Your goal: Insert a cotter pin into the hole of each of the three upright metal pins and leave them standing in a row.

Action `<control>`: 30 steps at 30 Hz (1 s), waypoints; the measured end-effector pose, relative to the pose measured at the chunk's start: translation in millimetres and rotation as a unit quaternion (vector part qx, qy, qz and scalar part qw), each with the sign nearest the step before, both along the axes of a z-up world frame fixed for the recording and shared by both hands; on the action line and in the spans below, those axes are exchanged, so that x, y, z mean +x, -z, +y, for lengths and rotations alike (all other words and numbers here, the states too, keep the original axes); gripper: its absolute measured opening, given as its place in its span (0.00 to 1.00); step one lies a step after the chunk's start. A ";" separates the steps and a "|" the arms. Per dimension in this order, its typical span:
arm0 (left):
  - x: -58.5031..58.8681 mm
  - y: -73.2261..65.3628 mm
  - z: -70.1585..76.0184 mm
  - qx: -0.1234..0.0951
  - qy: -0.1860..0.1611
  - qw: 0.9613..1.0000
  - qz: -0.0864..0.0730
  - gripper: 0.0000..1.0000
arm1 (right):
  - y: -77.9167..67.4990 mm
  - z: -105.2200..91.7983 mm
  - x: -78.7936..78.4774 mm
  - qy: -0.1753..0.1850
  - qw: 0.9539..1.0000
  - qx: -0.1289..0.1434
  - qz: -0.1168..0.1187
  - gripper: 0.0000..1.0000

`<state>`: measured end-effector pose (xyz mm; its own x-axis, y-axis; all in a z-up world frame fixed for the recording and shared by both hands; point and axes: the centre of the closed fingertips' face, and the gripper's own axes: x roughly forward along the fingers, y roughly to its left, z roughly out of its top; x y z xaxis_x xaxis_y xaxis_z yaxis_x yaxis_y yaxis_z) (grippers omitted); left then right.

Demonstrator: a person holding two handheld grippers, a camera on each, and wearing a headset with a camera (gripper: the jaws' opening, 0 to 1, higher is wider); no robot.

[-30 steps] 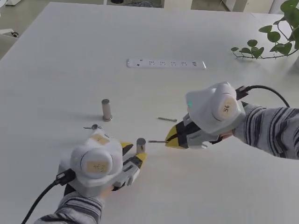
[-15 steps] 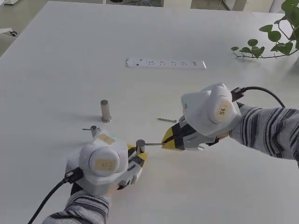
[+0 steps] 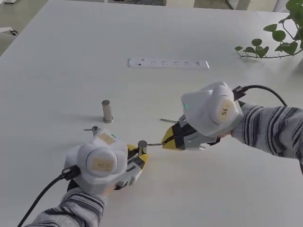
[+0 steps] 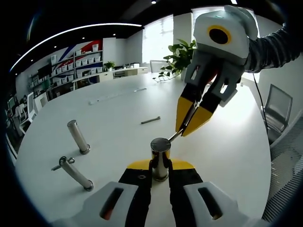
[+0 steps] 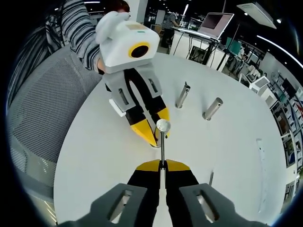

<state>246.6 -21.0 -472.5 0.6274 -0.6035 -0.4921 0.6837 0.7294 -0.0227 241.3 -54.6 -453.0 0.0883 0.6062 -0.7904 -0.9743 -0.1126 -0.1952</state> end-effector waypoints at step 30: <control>-0.2 2.2 -0.8 -0.009 -0.015 1.000 0.000 0.10 | -5.1 21.7 -5.6 0.026 0.999 0.008 0.020 0.00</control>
<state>246.4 -21.8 -474.7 0.6446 -0.5932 -0.4822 0.6619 0.7487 -0.0361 235.7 -32.9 -448.0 0.0883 0.6137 -0.7846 -0.9858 -0.0589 -0.1570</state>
